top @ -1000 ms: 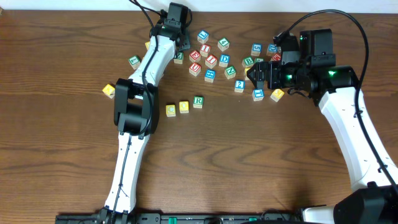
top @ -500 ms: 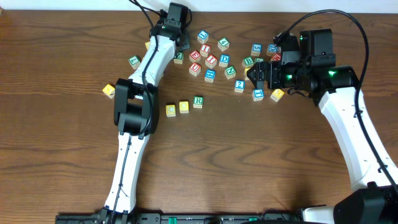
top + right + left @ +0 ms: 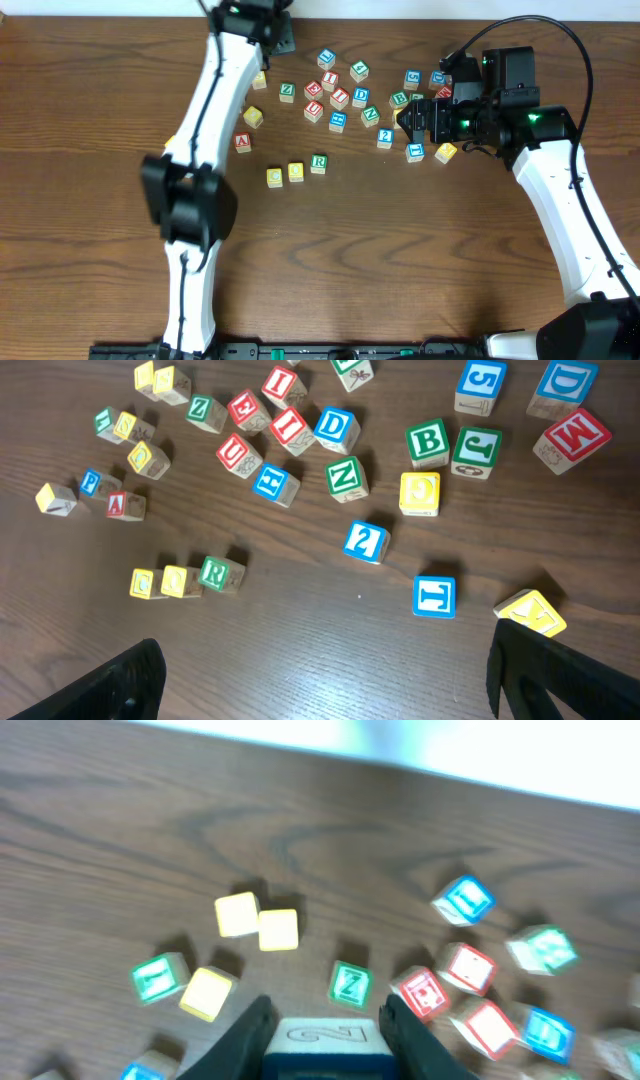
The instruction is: Spell out CORL
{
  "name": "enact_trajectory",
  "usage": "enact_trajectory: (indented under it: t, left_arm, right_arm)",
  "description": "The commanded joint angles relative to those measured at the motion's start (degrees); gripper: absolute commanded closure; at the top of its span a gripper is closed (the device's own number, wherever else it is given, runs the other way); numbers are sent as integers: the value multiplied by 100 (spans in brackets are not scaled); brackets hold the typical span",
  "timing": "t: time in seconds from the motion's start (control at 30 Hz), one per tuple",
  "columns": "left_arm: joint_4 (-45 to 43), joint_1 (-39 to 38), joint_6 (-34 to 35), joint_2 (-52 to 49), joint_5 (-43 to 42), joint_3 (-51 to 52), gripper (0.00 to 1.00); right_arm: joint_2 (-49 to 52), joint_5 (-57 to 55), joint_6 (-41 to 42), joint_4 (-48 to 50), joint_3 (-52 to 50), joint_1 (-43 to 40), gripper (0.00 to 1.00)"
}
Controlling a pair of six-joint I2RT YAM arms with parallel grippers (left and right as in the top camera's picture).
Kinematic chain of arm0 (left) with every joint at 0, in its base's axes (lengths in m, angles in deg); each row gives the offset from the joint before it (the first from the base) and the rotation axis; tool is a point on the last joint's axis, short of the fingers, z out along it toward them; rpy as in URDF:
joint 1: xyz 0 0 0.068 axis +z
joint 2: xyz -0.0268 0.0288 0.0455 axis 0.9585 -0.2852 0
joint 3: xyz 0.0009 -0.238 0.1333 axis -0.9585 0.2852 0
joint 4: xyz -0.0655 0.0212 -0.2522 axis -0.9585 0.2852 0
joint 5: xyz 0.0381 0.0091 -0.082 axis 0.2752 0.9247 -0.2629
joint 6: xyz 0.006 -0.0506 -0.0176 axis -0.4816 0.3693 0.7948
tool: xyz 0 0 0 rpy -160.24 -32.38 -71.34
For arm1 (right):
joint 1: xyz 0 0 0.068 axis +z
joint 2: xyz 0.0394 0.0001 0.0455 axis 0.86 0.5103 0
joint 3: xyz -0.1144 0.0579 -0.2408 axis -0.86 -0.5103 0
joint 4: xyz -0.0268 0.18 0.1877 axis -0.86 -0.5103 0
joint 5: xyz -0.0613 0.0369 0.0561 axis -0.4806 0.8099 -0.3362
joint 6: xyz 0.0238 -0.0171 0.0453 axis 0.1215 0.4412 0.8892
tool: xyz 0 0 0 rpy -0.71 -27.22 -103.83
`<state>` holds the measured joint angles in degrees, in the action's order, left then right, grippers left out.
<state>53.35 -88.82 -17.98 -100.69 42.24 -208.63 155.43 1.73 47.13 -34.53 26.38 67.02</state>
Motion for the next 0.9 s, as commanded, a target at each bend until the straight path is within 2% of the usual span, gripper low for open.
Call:
enact_trajectory:
  t: [0.0, 0.2, 0.43, 0.57, 0.7, 0.87]
  left_arm:
    - [885, -337, -57, 730, 24, -42, 73]
    - [2321, -1034, 243, 802, 28, -22, 73]
    - [2280, -1331, 857, 752, 26, 986, 75]
    - [1733, -1329, 988, 752, -199, 1821, 76]
    - [844, -1335, 992, 752, -907, 2549, 76]
    - [-85, -1419, 994, 752, -1029, 3351, 76]
  right_arm:
    - [46, -4, -31, -9, 109, 22, 1]
    - [46, -4, -31, -11, 109, 22, 1]
    - [46, -4, -31, -9, 109, 22, 1]
    - [46, -4, -31, -9, 109, 22, 1]
    - [46, -4, -31, -9, 109, 22, 1]
    - [46, -4, -31, -11, 109, 22, 1]
